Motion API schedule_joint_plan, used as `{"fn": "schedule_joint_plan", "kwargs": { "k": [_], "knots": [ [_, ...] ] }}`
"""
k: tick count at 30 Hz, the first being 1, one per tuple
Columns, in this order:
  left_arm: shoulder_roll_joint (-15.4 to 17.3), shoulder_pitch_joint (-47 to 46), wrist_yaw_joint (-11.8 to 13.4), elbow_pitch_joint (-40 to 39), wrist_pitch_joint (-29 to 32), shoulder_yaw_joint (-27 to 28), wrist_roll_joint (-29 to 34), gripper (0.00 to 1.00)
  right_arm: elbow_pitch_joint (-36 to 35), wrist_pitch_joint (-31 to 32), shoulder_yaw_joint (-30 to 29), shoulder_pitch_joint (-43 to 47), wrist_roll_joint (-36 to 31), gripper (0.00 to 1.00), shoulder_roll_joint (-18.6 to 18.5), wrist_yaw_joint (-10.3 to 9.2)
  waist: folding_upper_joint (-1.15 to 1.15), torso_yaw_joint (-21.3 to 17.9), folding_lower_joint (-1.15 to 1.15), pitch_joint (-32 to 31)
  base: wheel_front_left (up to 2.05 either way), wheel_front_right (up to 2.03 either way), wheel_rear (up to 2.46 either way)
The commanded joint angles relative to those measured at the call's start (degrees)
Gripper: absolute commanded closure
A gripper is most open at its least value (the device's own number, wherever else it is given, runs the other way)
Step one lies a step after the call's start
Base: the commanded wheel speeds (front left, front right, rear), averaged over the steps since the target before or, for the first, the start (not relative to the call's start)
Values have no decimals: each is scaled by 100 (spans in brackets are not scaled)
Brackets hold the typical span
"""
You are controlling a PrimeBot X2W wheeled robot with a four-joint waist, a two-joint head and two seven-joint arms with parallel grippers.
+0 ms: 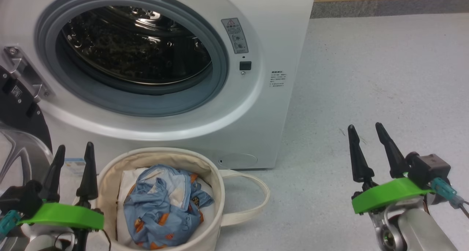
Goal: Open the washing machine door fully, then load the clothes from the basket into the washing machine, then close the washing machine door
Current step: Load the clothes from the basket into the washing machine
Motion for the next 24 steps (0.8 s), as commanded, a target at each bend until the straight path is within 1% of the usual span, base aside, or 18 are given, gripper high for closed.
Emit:
{"fn": "schedule_joint_plan", "kwargs": {
  "k": [1, 14, 24],
  "knots": [
    [152, -255, 17, -173, -68, 225, 42, 0, -189, -71, 75, -143, -64, 0, -4, 2, 0, 0, -2, 3, 33, -33, 0],
    [132, -343, -7, -142, -68, 232, 47, 0, -164, -71, 143, -193, -49, 0, 33, 2, 0, 0, -2, 61, 2, -2, 0],
    [50, -449, -18, -36, -68, 270, -14, 0, -146, -71, 211, -247, -21, 0, 56, 2, 0, 12, -2, 126, 0, 0, 0]
  ]
}}
